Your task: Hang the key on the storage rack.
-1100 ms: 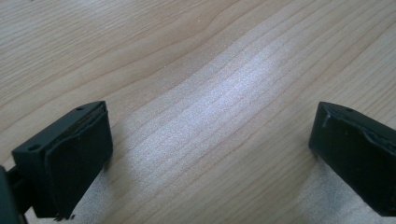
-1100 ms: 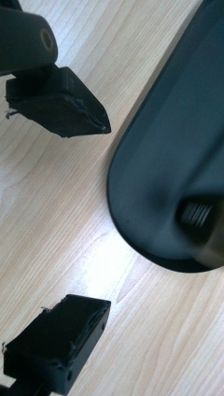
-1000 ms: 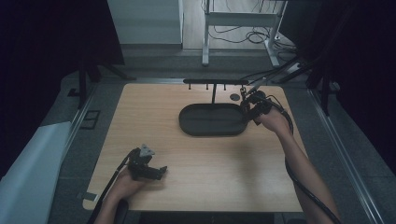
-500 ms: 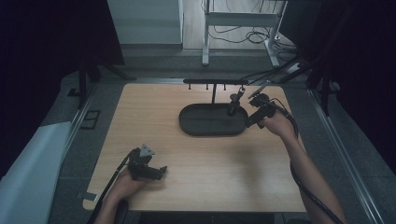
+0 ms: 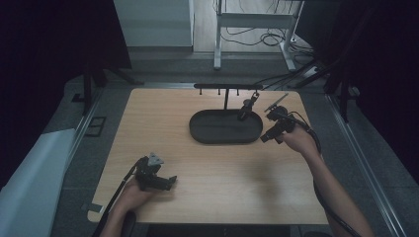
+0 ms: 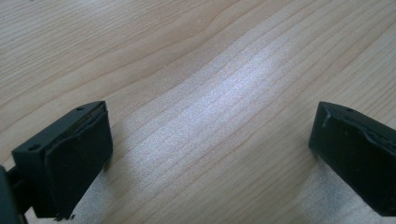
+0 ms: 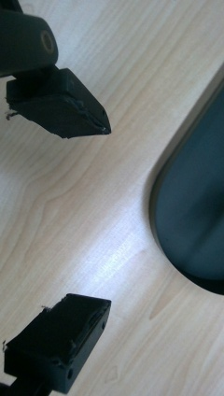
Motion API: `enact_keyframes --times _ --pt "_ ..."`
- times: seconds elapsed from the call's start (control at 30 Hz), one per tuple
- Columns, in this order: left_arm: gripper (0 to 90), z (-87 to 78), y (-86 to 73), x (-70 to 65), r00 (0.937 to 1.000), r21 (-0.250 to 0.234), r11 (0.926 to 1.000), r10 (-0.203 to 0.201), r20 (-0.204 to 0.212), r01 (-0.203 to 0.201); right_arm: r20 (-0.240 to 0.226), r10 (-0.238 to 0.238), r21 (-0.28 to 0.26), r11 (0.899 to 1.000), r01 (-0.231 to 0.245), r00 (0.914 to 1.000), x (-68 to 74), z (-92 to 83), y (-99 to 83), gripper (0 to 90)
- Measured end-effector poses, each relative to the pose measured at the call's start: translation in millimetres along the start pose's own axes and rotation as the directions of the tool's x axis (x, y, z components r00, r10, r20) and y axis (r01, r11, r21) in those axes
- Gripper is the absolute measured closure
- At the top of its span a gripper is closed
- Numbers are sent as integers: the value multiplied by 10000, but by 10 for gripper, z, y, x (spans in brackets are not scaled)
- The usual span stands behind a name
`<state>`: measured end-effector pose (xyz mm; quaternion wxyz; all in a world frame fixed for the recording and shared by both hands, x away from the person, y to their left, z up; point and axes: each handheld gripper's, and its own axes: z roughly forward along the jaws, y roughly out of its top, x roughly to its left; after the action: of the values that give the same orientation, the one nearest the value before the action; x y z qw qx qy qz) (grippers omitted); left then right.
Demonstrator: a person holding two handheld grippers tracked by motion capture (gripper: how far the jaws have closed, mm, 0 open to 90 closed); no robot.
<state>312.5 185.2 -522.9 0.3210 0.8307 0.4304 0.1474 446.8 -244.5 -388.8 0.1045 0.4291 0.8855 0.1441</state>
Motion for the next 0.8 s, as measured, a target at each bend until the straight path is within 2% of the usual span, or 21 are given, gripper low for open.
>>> enact_keyframes --times 0.13,0.43,0.5,0.8 --pt "0 0 0 0 10000 4 10000 6 -2 -6 -64 -10 -119 9999 10 10000 -3 -26 -78 135" --pt "0 0 0 0 10000 3 10000 0 0 0 -113 210 -359 9991 -214 9997 -45 -97 -409 135" --pt "0 0 0 0 10000 0 10000 0 2 0 -90 264 -351 9990 -267 9996 -51 -97 -446 135" --pt "0 0 0 0 10000 4 10000 -3 -1 3 -6 543 -531 9971 -543 9985 -56 -10 -817 135"
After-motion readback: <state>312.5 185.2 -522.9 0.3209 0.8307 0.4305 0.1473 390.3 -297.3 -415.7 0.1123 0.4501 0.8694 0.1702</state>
